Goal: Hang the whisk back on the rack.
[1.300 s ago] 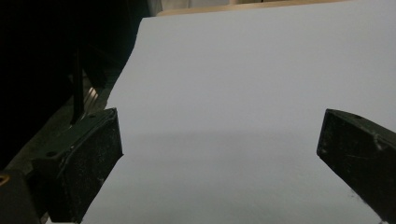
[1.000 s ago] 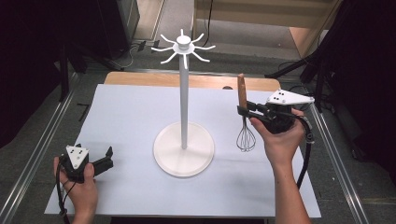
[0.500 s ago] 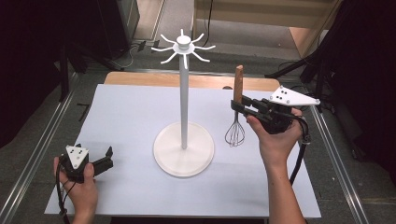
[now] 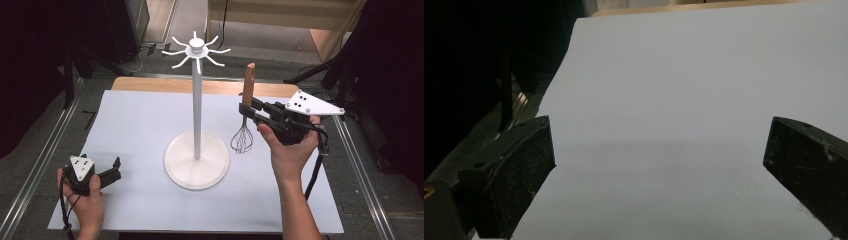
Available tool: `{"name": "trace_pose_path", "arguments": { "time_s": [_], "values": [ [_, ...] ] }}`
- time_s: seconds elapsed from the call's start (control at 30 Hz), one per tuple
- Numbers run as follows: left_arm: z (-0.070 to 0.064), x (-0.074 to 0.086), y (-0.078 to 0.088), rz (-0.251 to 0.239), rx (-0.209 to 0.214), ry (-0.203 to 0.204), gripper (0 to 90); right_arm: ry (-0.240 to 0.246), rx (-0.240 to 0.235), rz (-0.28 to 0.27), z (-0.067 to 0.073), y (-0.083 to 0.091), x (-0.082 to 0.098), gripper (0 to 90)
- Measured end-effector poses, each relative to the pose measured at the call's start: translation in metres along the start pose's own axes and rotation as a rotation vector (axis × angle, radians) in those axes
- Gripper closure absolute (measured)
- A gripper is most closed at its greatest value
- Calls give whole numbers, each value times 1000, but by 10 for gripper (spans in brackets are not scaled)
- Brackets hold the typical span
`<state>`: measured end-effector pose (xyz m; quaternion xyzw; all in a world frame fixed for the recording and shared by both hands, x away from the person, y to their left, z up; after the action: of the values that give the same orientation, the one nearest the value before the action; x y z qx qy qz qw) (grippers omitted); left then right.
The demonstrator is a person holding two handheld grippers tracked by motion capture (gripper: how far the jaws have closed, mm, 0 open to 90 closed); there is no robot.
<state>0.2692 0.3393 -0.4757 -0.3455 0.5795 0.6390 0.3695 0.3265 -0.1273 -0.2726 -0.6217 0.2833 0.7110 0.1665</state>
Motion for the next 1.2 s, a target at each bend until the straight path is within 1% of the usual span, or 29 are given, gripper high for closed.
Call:
{"name": "trace_pose_path", "arguments": {
  "time_s": [0.07,0.2,0.3,0.4,0.47,0.57,0.73,1.0,1.1,1.2],
  "values": [
    [0,0,0,0,0,0,5,1,14,-11,3,0,-3,710],
    [0,0,0,0,0,0,5,-9,-7,-30,11,-1,-8,710],
    [0,0,0,-1,0,1,5,1,-14,-45,17,-1,-12,710],
    [0,0,0,-1,1,0,5,1,-30,-61,23,-1,-17,710],
    [0,0,0,-2,2,-1,5,0,-32,-62,27,-1,-19,710],
    [0,0,0,0,1,-1,5,11,-40,-70,30,-3,-21,710],
    [0,0,0,0,1,-1,5,1,-70,-73,34,-6,-23,710],
    [0,0,0,0,2,0,5,10,-85,-79,40,-10,-26,710],
    [0,0,0,-1,3,0,5,7,-88,-79,42,-11,-27,709],
    [0,0,0,0,3,1,5,15,-93,-86,43,-12,-29,709]
  ]
}}
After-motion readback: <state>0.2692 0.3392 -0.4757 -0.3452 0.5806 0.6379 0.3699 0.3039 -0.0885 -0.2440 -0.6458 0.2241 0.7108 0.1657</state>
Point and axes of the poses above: each handheld gripper's, and its own axes: y roughly backward along the jaws, x roughly out of its underside, z roughly to its left, the point moved 3 cm from there along -y, roughly forward along the jaws, and after that the axes turned 4 degrees about z, right-handed, at the moved point
